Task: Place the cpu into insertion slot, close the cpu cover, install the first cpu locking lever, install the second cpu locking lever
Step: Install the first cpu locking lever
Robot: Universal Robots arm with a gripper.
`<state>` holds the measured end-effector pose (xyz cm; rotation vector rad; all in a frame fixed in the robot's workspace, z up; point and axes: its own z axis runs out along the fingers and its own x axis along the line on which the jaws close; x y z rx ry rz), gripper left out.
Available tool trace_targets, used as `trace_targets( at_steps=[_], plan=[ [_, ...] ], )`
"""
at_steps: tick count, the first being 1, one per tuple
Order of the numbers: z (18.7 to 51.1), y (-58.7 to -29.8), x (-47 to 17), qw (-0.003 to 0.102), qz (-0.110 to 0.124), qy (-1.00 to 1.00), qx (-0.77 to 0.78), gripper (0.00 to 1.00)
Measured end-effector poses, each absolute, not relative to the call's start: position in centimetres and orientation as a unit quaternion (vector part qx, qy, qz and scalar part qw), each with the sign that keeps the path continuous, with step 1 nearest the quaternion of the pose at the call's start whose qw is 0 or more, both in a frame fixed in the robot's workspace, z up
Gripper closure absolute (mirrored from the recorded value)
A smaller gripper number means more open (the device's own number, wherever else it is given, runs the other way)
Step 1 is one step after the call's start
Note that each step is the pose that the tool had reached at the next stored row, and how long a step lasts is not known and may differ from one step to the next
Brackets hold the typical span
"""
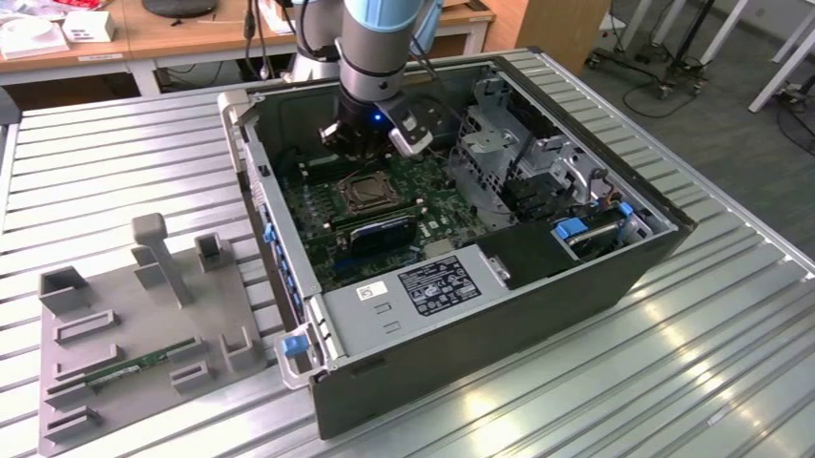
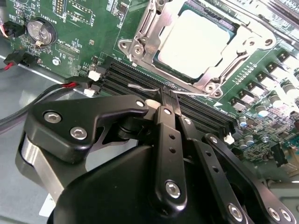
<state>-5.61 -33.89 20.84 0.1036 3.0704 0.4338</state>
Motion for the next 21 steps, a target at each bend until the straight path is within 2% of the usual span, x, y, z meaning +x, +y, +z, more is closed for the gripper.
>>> trace_targets(
  at_steps=[21],
  plan=[
    [20.3, -33.66, -5.41, 0.019, 0.14, 0.989, 0.033, 0.89]
  ],
)
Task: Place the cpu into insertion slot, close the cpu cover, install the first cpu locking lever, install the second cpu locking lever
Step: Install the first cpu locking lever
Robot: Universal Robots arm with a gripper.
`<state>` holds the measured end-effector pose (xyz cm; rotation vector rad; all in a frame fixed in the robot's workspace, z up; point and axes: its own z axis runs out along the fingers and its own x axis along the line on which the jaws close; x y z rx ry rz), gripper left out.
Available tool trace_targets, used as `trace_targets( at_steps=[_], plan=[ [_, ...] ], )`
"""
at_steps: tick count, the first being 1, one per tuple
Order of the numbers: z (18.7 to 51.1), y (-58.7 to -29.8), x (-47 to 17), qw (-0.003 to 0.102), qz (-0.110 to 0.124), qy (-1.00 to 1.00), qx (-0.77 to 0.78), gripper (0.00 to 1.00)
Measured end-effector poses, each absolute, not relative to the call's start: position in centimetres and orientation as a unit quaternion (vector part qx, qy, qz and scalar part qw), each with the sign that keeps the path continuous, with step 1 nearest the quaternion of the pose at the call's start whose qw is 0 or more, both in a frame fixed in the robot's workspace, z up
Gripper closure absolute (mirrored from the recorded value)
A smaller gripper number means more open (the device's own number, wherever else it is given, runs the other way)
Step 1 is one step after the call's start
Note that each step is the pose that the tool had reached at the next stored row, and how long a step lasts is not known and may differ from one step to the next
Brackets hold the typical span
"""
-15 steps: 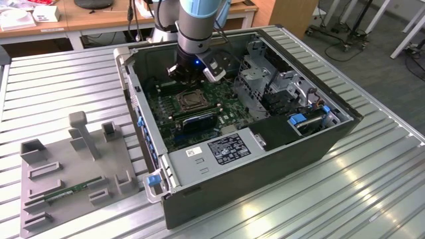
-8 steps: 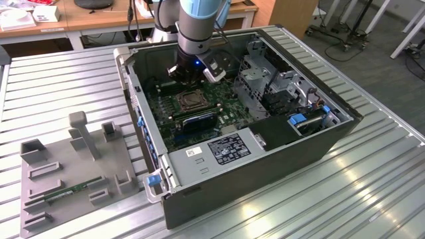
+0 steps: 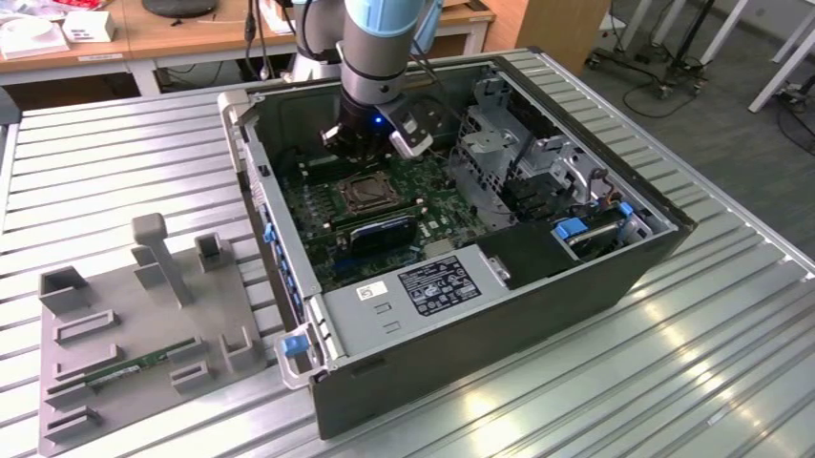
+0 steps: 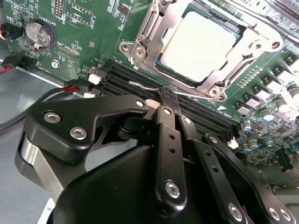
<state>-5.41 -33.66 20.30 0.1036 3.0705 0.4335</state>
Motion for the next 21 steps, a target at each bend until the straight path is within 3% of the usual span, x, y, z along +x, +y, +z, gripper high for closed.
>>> trace_targets(
  at_steps=[21],
  plan=[
    [19.97, -33.59, -5.31, 0.019, 0.14, 0.989, 0.033, 0.89]
  ],
)
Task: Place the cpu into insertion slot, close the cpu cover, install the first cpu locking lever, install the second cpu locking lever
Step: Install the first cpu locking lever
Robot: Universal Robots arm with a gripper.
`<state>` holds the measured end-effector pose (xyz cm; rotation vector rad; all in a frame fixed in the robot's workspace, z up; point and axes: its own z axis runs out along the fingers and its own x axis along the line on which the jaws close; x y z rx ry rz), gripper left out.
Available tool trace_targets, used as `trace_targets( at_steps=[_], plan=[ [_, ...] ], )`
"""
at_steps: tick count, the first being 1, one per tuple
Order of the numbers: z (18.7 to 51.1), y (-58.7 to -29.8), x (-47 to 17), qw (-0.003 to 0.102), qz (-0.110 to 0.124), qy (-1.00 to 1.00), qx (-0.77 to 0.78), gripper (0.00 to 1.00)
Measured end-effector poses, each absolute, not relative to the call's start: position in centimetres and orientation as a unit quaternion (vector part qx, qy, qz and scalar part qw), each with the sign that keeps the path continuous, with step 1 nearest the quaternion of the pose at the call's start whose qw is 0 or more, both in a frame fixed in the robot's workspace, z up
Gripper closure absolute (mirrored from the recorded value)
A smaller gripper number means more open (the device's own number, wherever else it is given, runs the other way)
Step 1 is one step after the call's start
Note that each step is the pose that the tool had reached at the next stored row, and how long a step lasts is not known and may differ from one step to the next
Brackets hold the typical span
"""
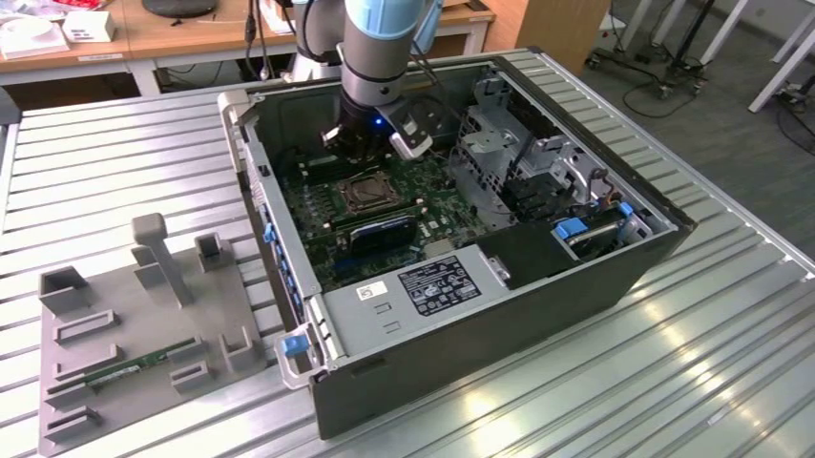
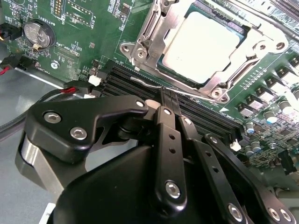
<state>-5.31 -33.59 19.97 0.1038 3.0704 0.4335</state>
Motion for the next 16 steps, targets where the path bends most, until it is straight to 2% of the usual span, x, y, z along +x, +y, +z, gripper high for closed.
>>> trace_targets(
  at_steps=[16],
  plan=[
    [19.8, -33.84, -5.15, 0.019, 0.14, 0.989, 0.033, 0.89]
  ],
)
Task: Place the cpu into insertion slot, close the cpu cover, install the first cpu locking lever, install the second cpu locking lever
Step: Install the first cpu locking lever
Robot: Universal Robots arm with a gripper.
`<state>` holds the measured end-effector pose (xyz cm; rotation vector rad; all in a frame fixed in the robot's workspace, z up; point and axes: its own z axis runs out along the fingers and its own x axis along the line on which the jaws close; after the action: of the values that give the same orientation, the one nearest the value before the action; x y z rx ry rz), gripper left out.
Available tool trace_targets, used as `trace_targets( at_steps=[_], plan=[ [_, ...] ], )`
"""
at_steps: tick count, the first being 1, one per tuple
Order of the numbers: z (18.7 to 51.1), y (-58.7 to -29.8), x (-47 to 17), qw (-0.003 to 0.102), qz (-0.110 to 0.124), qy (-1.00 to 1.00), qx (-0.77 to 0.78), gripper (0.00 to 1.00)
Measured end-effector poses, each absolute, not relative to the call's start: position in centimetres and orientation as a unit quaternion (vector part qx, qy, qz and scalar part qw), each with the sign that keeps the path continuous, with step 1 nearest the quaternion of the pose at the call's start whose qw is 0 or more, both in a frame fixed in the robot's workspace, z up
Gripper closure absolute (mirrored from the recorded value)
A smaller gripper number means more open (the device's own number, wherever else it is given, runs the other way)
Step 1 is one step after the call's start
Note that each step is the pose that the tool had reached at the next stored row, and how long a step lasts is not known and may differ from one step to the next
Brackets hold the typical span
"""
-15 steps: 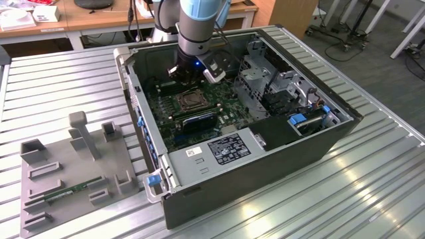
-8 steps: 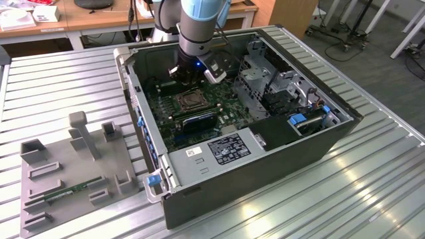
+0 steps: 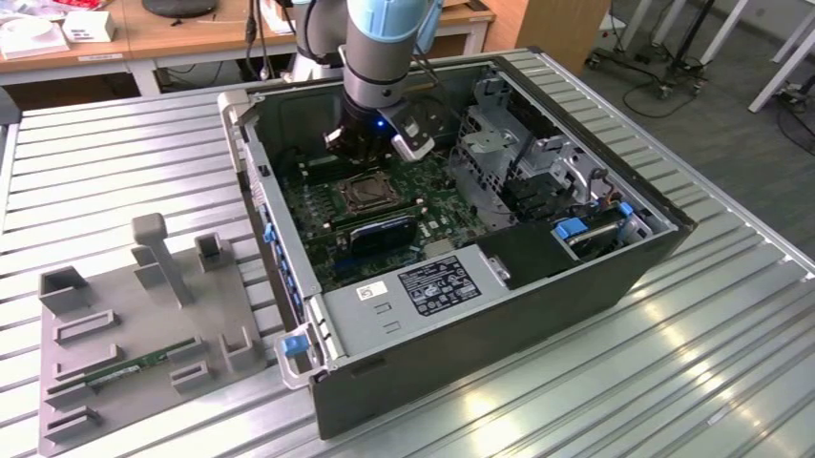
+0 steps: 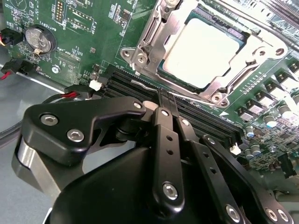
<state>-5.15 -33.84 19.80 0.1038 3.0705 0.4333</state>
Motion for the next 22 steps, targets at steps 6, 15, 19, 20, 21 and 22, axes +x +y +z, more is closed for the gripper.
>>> trace_targets(
  at_steps=[6, 15, 19, 20, 21, 22],
  plan=[
    [19.67, -33.84, -5.15, 0.02, 0.14, 0.989, 0.033, 0.89],
    [19.46, -33.84, -5.15, 0.02, 0.136, 0.99, 0.033, 0.89],
    [19.44, -33.84, -5.15, 0.02, 0.133, 0.99, 0.033, 0.89],
    [19.43, -33.84, -5.15, 0.02, 0.132, 0.99, 0.033, 0.89],
    [19.42, -33.84, -5.15, 0.02, 0.132, 0.991, 0.033, 0.89],
    [19.41, -33.84, -5.15, 0.02, 0.131, 0.991, 0.033, 0.89]
  ],
)
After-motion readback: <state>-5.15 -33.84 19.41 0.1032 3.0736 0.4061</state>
